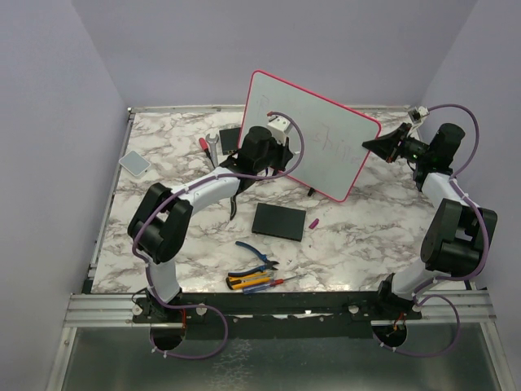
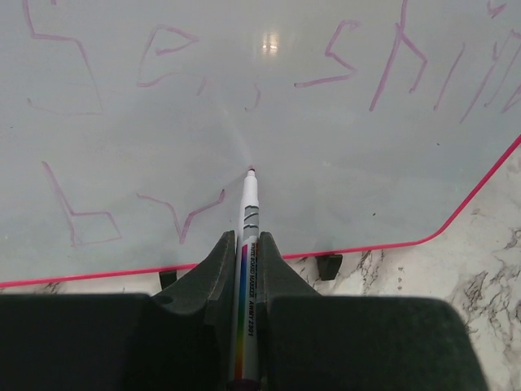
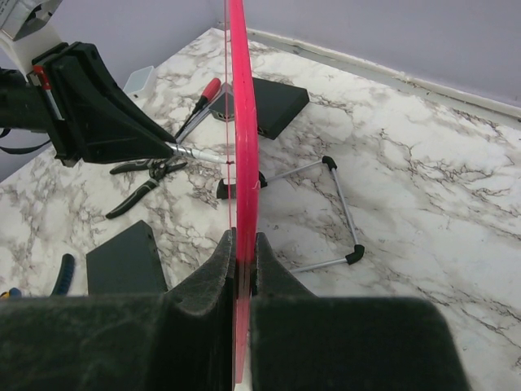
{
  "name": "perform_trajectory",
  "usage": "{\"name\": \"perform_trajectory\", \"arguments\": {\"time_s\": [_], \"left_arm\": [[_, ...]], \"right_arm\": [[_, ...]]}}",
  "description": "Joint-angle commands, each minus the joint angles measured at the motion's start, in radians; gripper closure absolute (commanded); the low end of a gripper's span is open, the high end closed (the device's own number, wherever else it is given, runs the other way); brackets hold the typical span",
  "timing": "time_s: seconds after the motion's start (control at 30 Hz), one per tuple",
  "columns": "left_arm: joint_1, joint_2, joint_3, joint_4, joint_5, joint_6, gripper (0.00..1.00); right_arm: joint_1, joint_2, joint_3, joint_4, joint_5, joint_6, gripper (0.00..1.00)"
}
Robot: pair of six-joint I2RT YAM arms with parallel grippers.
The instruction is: Write a sentence on the whiteboard
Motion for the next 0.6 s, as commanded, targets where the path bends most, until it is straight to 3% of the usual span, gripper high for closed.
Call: {"name": "perform_trajectory", "arguments": {"time_s": [0.0, 0.57], "left_arm": [[-0.003, 0.03, 0.037, 0.013, 0.006, 0.006, 1.0], [-0.003, -0.032, -0.01, 0.008, 0.021, 0.015, 1.0]], "right_arm": [[0.024, 0.024, -0.011, -0.069, 0.007, -0.063, 0.99], [0.025, 0.024, -0.01, -0.069, 0.008, -0.064, 0.99]]}}
